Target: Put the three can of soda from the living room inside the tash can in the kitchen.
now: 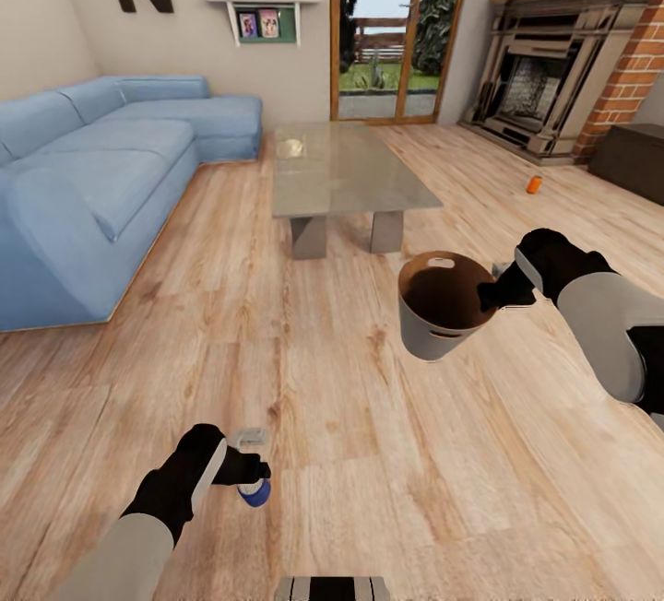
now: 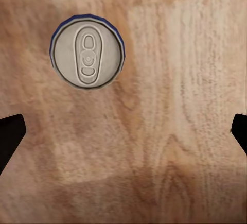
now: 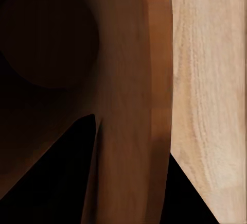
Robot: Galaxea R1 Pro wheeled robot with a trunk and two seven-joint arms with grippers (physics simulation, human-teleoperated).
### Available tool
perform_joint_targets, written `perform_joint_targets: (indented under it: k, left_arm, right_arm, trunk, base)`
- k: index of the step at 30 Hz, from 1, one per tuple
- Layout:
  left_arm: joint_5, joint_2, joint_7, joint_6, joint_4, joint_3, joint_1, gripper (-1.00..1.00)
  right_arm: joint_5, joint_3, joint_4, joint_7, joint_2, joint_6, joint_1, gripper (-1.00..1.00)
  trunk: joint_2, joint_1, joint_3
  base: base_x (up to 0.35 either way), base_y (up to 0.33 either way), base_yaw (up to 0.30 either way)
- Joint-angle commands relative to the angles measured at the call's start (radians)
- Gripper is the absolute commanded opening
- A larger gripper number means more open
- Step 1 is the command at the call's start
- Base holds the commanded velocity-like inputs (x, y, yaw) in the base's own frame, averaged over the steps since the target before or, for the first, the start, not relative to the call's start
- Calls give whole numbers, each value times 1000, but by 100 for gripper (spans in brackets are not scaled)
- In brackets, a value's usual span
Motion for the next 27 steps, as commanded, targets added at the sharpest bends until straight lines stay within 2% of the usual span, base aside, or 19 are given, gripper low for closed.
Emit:
perform_joint_targets:
  k: [1,5,13,19,27]
  left_arm:
    - [0,0,0,0,0,0,0,100]
    - [-1,0,2,-21,0,0,0,100]
    - [0,1,37,-41,-30,0,1,100]
    - [0,2,39,-41,-44,1,1,100]
    - [0,2,38,-40,-46,1,1,100]
  right_arm:
    - [-28,-7,5,2,0,4,-6,-100]
    - [-10,11,31,2,-1,4,-36,-100]
    - [10,22,39,2,0,4,-47,-100]
    - [13,27,39,2,-1,4,-48,-100]
    - [14,29,39,2,-1,4,-48,-100]
  trunk:
    - [0,0,-6]
    - [-1,2,-27]
    - [-1,2,-34]
    - [-1,2,-38]
    - [-1,2,-50]
  base:
    - [0,0,0]
    - [0,0,0]
    - [17,0,0]
    - [176,0,0]
    - [30,0,0]
